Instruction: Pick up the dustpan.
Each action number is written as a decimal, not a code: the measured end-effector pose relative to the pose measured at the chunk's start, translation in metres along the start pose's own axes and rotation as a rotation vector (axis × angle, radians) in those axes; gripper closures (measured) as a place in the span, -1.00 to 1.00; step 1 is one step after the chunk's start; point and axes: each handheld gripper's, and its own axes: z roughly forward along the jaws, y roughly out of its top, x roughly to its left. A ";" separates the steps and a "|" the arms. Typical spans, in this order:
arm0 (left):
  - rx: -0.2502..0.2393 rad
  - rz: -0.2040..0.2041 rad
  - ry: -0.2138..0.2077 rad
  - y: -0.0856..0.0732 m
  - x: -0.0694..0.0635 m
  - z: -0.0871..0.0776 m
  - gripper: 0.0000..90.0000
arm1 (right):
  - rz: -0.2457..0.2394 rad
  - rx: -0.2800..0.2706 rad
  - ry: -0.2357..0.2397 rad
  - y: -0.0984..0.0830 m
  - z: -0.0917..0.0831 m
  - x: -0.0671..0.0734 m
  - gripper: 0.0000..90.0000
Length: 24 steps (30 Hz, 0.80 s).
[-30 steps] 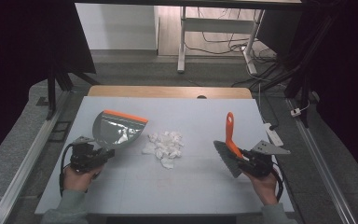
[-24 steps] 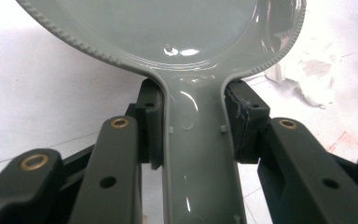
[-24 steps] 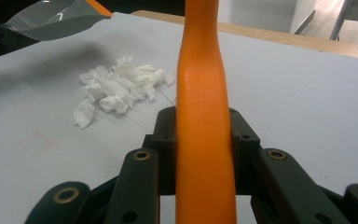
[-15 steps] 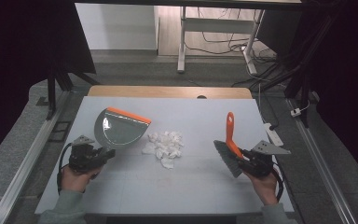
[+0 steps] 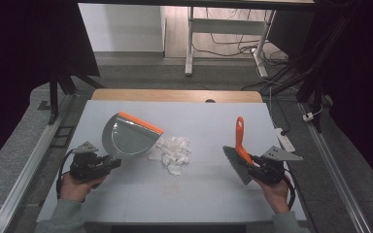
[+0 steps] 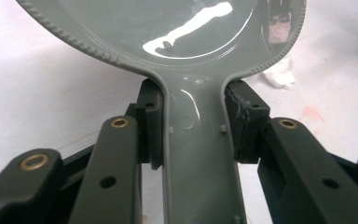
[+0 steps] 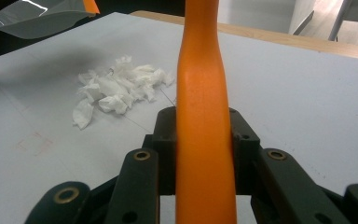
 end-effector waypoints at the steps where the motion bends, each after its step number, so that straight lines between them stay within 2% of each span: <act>1: 0.003 0.005 -0.003 0.000 -0.001 0.000 0.36 | 0.000 0.001 0.000 0.000 0.000 0.000 0.56; 18: 0.062 0.089 -0.036 -0.011 -0.004 -0.007 0.36 | 0.000 -0.003 0.008 0.000 0.001 0.002 0.56; 24: 0.081 0.121 -0.069 -0.017 -0.005 -0.011 0.36 | -0.004 -0.001 0.009 0.000 0.002 0.003 0.56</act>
